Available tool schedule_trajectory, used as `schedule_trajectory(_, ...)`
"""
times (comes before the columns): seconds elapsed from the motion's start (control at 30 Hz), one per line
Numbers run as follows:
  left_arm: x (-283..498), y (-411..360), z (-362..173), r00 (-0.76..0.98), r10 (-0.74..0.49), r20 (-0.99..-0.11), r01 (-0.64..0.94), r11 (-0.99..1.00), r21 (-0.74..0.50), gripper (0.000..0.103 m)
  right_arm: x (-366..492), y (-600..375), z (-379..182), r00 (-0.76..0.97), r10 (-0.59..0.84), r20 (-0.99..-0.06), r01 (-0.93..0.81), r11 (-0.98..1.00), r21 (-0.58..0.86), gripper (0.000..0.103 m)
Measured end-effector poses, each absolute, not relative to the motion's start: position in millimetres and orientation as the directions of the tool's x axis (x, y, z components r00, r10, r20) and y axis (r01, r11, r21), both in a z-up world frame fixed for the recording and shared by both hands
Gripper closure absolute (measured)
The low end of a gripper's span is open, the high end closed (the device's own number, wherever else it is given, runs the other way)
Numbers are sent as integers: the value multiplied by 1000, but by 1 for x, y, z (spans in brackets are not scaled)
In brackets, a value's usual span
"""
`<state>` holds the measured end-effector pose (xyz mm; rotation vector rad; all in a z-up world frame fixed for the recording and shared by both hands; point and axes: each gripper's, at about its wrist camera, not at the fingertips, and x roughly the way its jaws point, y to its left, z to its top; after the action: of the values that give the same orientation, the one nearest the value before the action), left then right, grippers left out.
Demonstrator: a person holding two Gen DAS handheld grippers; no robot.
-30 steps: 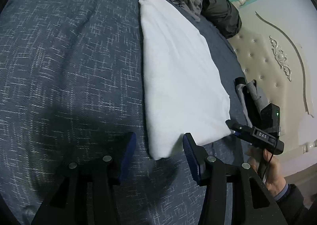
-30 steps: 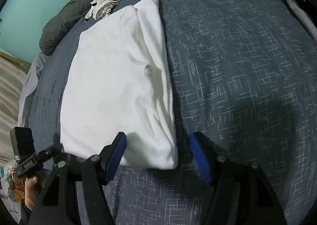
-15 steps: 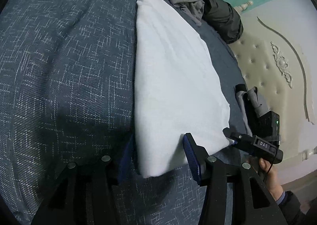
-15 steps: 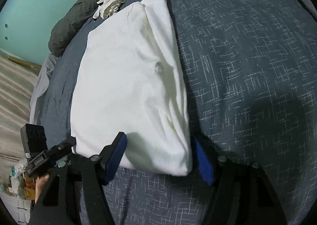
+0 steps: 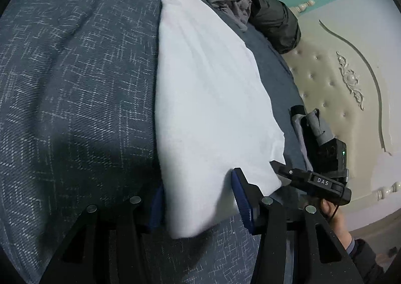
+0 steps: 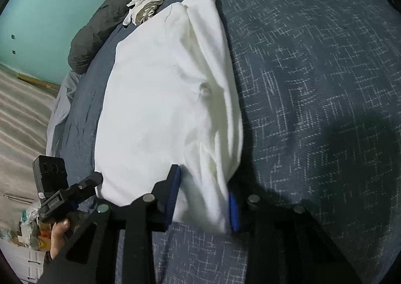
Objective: Fold clothes
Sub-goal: 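Grasp the folded shirt end with both grippers and lift it, then carry the folded shirt with both grippers toward the clothes stack by the headboard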
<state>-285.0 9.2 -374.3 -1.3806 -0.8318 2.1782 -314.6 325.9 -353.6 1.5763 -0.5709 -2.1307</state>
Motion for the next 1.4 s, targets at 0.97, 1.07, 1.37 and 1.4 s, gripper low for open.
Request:
schedule_trajectory(0.97, -269, 32, -264, -499, 618, -608, -197, -764, -615, 82, -302, 328, -246, -397, -596, -698, 279, -802, 527, 95)
schedule_trajectory(1.07, -266, 34, -230, -516, 614, -597, -219, -769, -601, 82, -301, 331, -215, -418, -606, -677, 292, -795, 532, 95)
schedule_trajectory(1.37, -258, 64, -137, -555, 610, -566, -287, -779, -558, 82, -288, 359, -128, -479, -619, -622, 318, -783, 535, 95)
schedule_trajectory(1.4, -258, 68, -129, -557, 611, -563, -291, -778, -557, 82, -286, 363, -120, -485, -619, -618, 319, -783, 533, 95)
